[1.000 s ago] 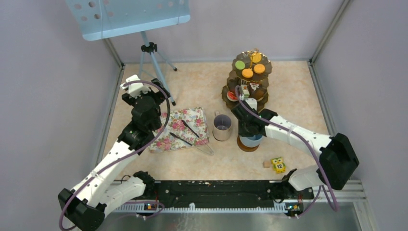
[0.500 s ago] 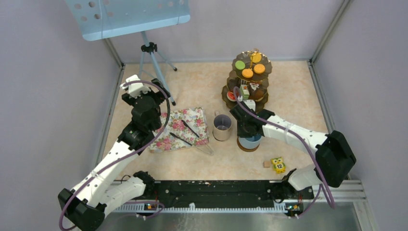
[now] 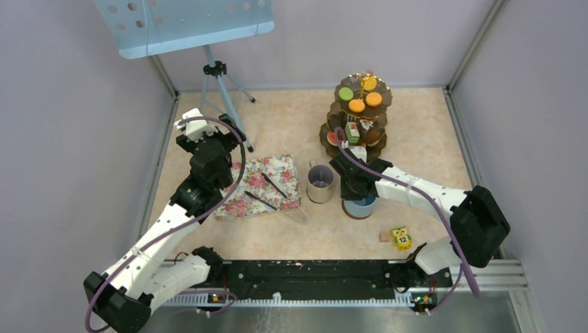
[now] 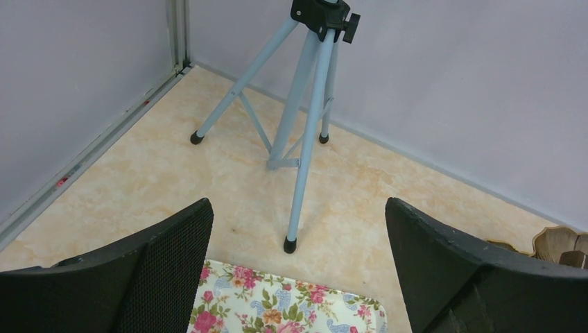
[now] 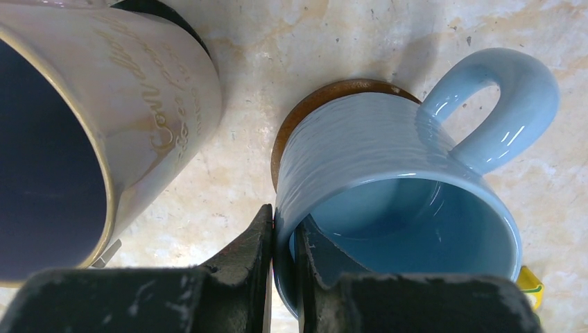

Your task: Serve the afternoon tea

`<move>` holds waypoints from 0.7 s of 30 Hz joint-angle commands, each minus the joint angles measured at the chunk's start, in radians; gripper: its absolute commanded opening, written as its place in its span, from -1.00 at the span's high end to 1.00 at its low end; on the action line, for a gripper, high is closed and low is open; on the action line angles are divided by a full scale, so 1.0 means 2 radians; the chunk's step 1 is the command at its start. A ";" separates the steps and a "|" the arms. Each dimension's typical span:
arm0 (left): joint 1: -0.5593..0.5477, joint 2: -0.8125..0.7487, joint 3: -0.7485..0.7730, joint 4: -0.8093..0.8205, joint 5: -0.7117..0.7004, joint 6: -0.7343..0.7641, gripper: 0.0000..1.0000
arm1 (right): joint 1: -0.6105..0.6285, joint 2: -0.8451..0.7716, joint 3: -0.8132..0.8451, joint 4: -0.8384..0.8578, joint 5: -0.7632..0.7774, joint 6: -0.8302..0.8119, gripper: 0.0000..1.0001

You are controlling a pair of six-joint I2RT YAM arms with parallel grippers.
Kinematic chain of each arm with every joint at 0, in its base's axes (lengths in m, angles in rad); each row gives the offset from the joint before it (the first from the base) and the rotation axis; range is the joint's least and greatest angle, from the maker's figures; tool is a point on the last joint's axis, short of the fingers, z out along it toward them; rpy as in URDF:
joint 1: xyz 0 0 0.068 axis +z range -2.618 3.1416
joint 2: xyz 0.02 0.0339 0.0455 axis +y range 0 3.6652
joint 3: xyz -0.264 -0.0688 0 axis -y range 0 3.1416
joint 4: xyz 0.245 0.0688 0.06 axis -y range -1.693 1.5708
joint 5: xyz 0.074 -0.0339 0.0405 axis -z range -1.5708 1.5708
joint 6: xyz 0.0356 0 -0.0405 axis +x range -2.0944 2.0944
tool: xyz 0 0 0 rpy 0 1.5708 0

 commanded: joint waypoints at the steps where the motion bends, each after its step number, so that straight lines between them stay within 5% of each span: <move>1: -0.002 -0.003 0.011 0.014 0.002 0.002 -0.97 | 0.007 0.003 0.000 0.021 0.028 -0.001 1.00; 11: -0.003 -0.004 0.011 0.014 0.001 0.002 -0.97 | 0.006 0.013 0.004 0.033 0.021 -0.005 0.86; 16: -0.002 -0.004 0.011 0.014 0.001 0.002 -0.97 | 0.007 0.001 0.013 0.020 0.007 -0.006 0.34; 21: -0.002 -0.004 0.012 0.014 0.000 0.003 -0.97 | 0.006 -0.026 0.028 -0.012 0.009 -0.005 0.11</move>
